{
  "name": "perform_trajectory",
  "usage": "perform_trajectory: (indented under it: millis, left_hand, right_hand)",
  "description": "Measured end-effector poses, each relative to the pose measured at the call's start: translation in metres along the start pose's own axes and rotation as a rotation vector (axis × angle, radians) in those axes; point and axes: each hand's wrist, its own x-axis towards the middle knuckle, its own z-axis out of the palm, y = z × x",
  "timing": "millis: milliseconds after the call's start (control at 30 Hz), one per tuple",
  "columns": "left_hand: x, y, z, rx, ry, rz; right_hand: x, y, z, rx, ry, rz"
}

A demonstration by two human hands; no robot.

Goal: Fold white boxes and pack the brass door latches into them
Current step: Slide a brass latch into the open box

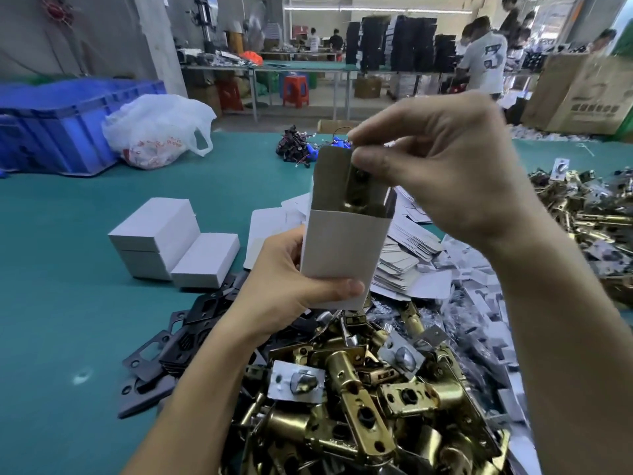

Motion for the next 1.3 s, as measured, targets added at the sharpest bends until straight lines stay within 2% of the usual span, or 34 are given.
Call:
perform_trajectory:
  millis: [200,433,533,633,800,933,1100,1200,1300]
  left_hand:
    - [0.002,-0.008,0.000,-0.006,0.034,-0.025]
    - [0.004,-0.011,0.002,-0.036,0.035,0.008]
    - [0.004,-0.012,0.004,-0.037,0.046,-0.010]
    - [0.005,-0.011,0.002,-0.061,0.077,-0.011]
    - [0.003,-0.008,0.000,-0.099,0.083,0.021]
    - [0.002,-0.004,0.003,-0.166,0.065,-0.029]
    - [-0.001,-0.001,0.006,-0.330,-0.079,-0.119]
    - [-0.003,-0.002,0.010,-0.331,-0.114,-0.133]
    - [-0.003,-0.003,0.010,-0.334,-0.105,-0.145]
  right_hand:
    - [0.001,-0.002,0.002,-0.134,-0.010,0.023]
    - [-0.009,-0.004,0.005,-0.225,-0.225,0.106]
    - [-0.014,-0.004,0.009,-0.261,-0.227,0.103]
    - [-0.020,-0.001,0.012,-0.336,-0.158,0.096]
    - [-0.032,0.005,0.015,-0.087,-0.054,0.276]
    - [-0.042,0.007,0.020,0.088,-0.011,0.313]
    - [-0.042,0.005,0.022,0.260,-0.112,0.253]
    - [-0.044,0.006,0.022,0.224,-0.133,0.217]
    - [-0.052,0.008,0.011,0.354,-0.155,0.277]
